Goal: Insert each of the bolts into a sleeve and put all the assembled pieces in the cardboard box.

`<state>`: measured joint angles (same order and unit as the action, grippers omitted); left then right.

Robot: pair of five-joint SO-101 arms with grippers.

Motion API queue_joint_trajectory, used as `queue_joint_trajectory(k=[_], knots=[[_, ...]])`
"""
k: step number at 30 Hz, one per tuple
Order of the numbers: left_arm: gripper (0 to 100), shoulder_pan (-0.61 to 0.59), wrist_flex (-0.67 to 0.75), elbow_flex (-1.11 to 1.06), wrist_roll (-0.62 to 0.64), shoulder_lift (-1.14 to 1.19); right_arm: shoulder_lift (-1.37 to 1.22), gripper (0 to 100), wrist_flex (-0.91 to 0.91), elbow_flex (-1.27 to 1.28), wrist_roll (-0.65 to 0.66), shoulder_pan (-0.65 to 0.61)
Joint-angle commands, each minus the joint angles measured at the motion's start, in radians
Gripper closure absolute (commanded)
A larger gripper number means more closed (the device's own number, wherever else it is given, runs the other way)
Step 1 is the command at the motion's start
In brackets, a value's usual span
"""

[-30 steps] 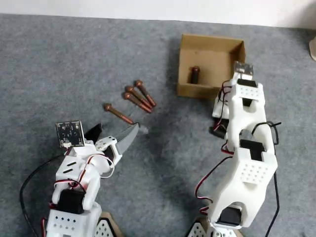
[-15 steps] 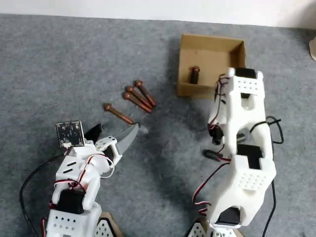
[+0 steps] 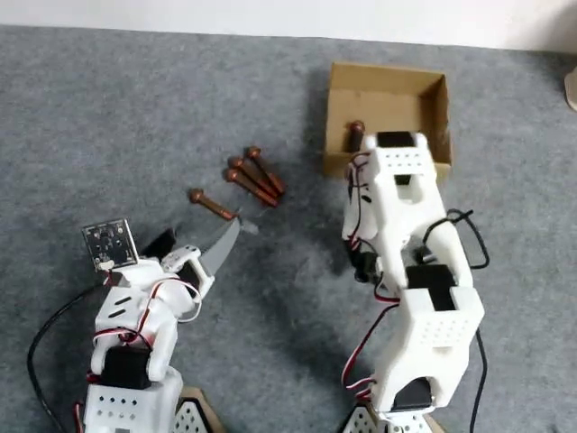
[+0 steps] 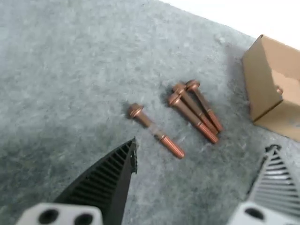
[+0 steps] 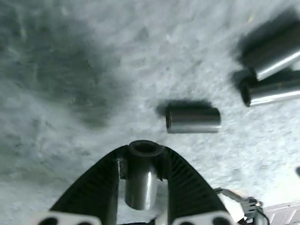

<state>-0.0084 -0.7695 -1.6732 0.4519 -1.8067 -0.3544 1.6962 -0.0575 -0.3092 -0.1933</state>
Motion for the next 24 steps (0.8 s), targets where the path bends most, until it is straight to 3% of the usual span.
queue_joint_trajectory(k=[1,7,24], knots=[[62,-0.015,-0.003,0.022,0.008,-0.008,0.064,99.4,-0.028,0.01,-0.038,-0.016],[62,-0.013,-0.101,0.102,0.009,-0.007,0.07,99.5,-0.128,0.128,-0.037,-0.016],[62,-0.015,-0.381,0.387,0.003,0.042,0.07,99.5,-0.173,0.199,-0.034,-0.01]])
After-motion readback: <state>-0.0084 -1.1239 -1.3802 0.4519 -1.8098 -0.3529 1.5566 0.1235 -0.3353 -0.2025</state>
